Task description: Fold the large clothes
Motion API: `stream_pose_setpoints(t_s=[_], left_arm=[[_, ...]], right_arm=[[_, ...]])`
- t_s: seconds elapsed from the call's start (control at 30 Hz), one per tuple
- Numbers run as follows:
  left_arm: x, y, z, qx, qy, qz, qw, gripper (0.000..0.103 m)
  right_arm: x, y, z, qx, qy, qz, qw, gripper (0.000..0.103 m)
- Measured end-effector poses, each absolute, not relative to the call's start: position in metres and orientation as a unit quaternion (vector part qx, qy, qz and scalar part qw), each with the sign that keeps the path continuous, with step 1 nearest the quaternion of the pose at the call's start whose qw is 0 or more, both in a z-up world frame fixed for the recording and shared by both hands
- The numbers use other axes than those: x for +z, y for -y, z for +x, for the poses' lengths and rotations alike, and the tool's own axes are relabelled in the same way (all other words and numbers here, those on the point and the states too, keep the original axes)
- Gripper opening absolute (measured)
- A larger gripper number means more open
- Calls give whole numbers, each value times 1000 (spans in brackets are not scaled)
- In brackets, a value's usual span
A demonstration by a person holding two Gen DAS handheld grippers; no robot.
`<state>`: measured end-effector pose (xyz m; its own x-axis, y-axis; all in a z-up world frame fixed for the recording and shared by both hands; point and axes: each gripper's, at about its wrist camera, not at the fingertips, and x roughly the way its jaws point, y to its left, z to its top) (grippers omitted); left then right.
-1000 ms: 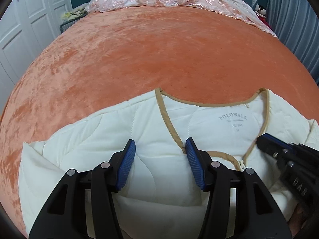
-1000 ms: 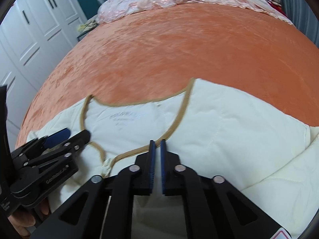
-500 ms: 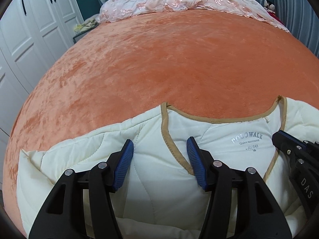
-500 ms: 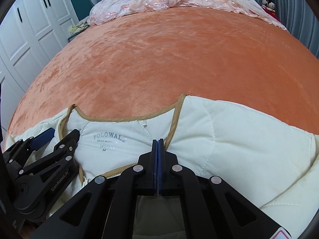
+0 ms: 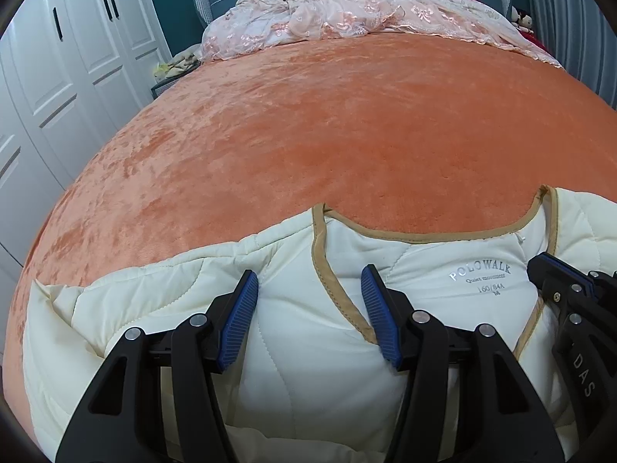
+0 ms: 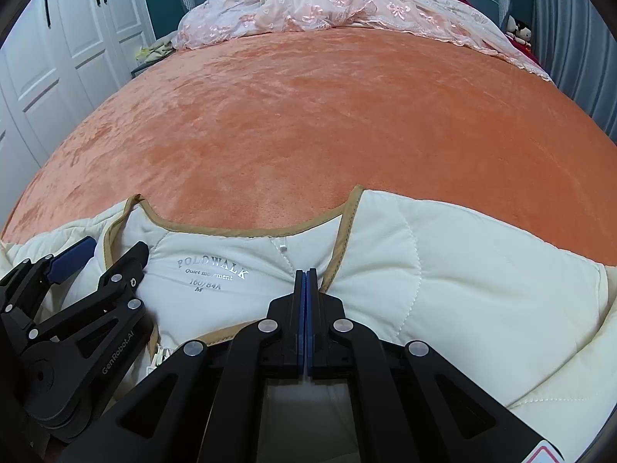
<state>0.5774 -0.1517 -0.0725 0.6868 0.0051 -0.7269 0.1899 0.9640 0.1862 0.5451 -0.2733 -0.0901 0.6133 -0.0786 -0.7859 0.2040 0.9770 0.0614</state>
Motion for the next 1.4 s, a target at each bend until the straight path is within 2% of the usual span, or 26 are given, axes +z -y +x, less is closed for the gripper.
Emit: stream_pose_setpoints(t_s=[0.17,0.27,0.37,0.4,0.47,0.53,0.63,0.67,0.73,0.9,0.97,1.13,1.4], left_arm=[[-73,151,577,-47,-387,120,913,56],[-71,151,578,-36,-388,122,913,61],[-57,143,578,-18,-400,115,909,70],[-46,134,576,-2,-400,99,911,72],[-18,106,558,7,-386,32,922,81],[5,82,533,-6,-376,-8,927,84],[28,62,492,-19,-399,11,917,84],[35,55,474,-26,-400,13,916,84],[42,45,437,-46,-404,25,913,84],[42,8,337,-64,-427,57,900,86],[38,-14,304,-69,-446,36,891,90],[16,-79,233,-40,-487,-5,872,90],[-30,-138,186,-22,-552,-104,827,90]], right_arm=[[-91,272,545,-81,-428,72,897,0],[-90,275,546,-79,-426,79,898,0],[-72,284,537,-83,-410,104,902,0],[-58,288,525,-106,-389,108,909,3],[-23,294,492,-135,-331,119,926,19],[2,296,462,-123,-322,122,931,24],[24,295,407,-105,-331,125,929,29],[28,294,387,-98,-336,129,928,36],[33,290,343,-83,-346,124,926,41],[33,284,227,-81,-373,84,920,65],[25,289,183,-88,-397,84,910,66],[4,320,84,-135,-431,135,882,69],[-47,366,14,-151,-454,324,816,70]])
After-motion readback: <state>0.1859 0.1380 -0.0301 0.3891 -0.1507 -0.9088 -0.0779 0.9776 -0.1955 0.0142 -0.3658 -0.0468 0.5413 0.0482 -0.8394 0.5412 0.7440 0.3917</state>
